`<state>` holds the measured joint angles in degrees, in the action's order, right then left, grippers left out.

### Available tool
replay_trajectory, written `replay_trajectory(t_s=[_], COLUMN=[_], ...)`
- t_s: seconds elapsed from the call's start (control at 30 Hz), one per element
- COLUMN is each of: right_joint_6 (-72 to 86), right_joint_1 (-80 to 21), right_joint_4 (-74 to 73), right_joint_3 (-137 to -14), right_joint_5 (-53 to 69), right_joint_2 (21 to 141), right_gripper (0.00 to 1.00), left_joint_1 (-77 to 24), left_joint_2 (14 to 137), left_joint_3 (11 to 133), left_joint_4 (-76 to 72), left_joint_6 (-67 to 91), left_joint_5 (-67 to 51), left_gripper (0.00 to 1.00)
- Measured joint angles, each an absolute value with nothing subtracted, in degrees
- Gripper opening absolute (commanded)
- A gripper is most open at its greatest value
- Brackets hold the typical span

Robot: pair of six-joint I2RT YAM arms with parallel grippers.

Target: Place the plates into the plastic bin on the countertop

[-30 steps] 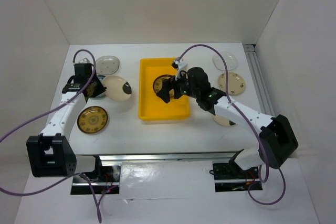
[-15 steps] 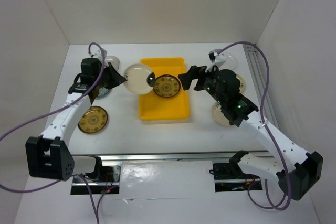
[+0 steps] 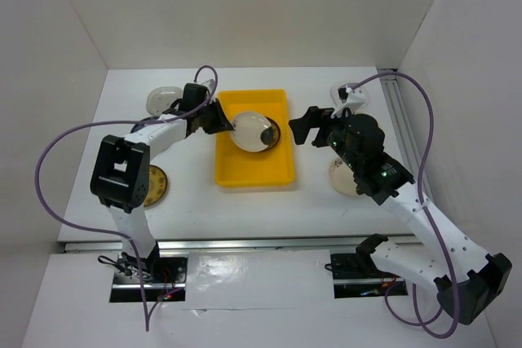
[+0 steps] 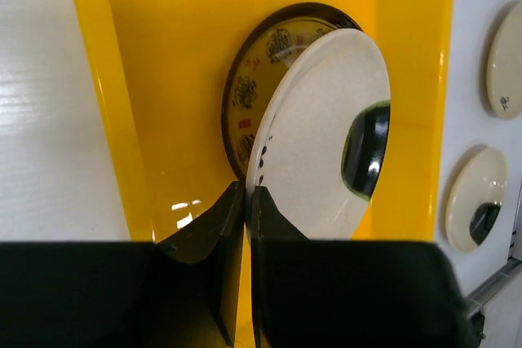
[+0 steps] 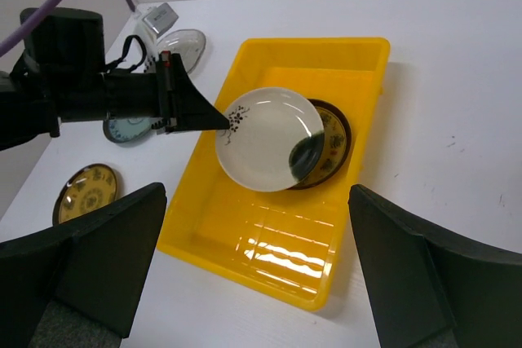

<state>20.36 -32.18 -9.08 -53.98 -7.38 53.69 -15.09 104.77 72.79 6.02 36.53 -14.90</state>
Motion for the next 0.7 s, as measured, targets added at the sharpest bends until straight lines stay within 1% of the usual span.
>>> replay_trajectory(t_s=[0.23, 0.27, 0.3, 0.33, 0.37, 0.43, 0.5, 0.63, 0.67, 0.7], right_joint_6=[20.80, 20.82, 20.86, 20.93, 20.97, 21.02, 21.06, 21.34, 21.50, 21.85], right_joint_1=[-31.48, -31.42, -31.33, -31.31, -31.29, -31.22, -31.22, -30.89, -30.46, -30.11], right_joint_4=[-10.02, -10.00, -9.98, -9.98, -10.00, -9.98, -10.00, -10.28, -10.41, -10.55], right_joint_3=[-53.80, -53.74, -53.65, -53.56, -53.54, -53.45, -53.23, -52.86, -52.75, -52.66], right_joint_5=[-6.83, -6.70, -6.57, -6.52, -6.42, -6.15, -6.07, -6.39, -6.63, -7.18], right_joint_2=[53.23, 53.28, 53.39, 53.52, 53.71, 54.26, 54.59, 54.72, 54.72, 54.72], right_gripper=[1.00, 1.00, 1.00, 1.00, 1.00, 1.00, 1.00, 1.00, 1.00, 1.00], left_joint_1=[-15.07, -15.11, -15.14, -15.18, -15.29, -15.66, -16.23, -17.54, -17.74, -18.04], left_joint_2=[111.22, 111.87, 112.36, 112.49, 112.53, 112.53, 112.49, 111.31, 110.61, 109.58], left_joint_3=[77.25, 78.28, 79.18, 79.83, 80.36, 81.76, 82.65, 82.46, 82.06, 81.21], left_joint_4=[4.73, 4.71, 4.73, 4.73, 4.75, 4.73, 4.64, 4.80, 4.86, 4.82], left_joint_6=[36.51, 36.51, 36.49, 36.45, 36.14, 36.25, 35.97, 36.34, 36.42, 36.42], left_joint_5=[-14.72, -14.70, -14.70, -14.66, -14.59, -14.28, -14.22, -13.58, -13.47, -13.34], left_gripper=[0.01, 0.08, 0.18, 0.39, 0.45, 0.53, 0.81, 0.83, 0.86, 1.00])
